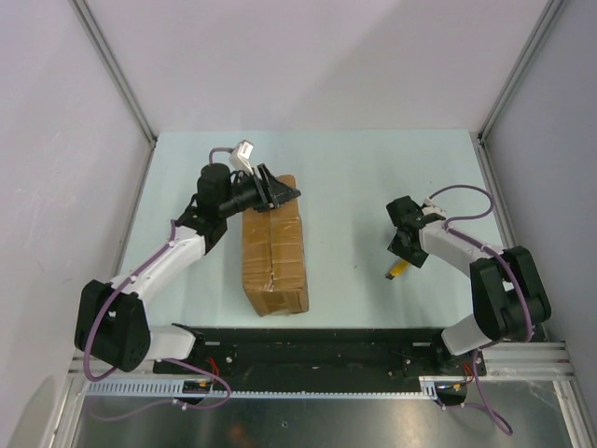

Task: Unpack the express box
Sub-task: Pick up the knife from the center of the board.

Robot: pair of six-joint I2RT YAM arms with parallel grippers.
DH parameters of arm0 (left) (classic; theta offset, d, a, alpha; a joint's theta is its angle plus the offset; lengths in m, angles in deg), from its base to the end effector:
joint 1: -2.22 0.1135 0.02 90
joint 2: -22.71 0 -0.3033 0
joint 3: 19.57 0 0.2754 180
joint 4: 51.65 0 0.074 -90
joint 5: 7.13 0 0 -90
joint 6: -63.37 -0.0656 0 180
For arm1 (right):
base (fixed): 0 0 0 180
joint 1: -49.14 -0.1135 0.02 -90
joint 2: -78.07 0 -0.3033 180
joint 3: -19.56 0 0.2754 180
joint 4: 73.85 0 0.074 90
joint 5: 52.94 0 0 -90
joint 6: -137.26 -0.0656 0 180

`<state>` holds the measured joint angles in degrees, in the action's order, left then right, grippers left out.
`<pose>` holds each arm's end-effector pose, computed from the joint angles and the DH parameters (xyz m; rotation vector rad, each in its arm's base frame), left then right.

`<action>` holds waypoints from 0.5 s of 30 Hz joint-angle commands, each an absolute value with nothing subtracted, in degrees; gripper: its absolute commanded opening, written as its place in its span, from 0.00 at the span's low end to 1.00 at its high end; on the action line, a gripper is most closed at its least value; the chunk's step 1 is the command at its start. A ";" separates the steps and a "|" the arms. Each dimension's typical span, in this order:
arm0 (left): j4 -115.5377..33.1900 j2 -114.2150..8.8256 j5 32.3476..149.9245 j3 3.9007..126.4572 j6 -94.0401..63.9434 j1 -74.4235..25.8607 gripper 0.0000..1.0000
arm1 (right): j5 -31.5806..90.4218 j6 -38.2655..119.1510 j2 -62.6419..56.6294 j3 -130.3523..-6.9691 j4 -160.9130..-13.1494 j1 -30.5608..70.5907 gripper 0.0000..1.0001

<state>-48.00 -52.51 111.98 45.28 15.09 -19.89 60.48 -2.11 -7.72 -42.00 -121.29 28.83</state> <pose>0.3038 -0.1579 0.3254 0.0569 1.9673 -1.2215 0.2820 0.0766 0.1756 0.7484 2.5356 -0.2060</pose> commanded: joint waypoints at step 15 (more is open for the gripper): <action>-42.50 -52.35 114.60 44.43 13.19 -20.11 0.56 | 50.86 -1.18 -6.92 -35.83 -108.15 32.00 0.23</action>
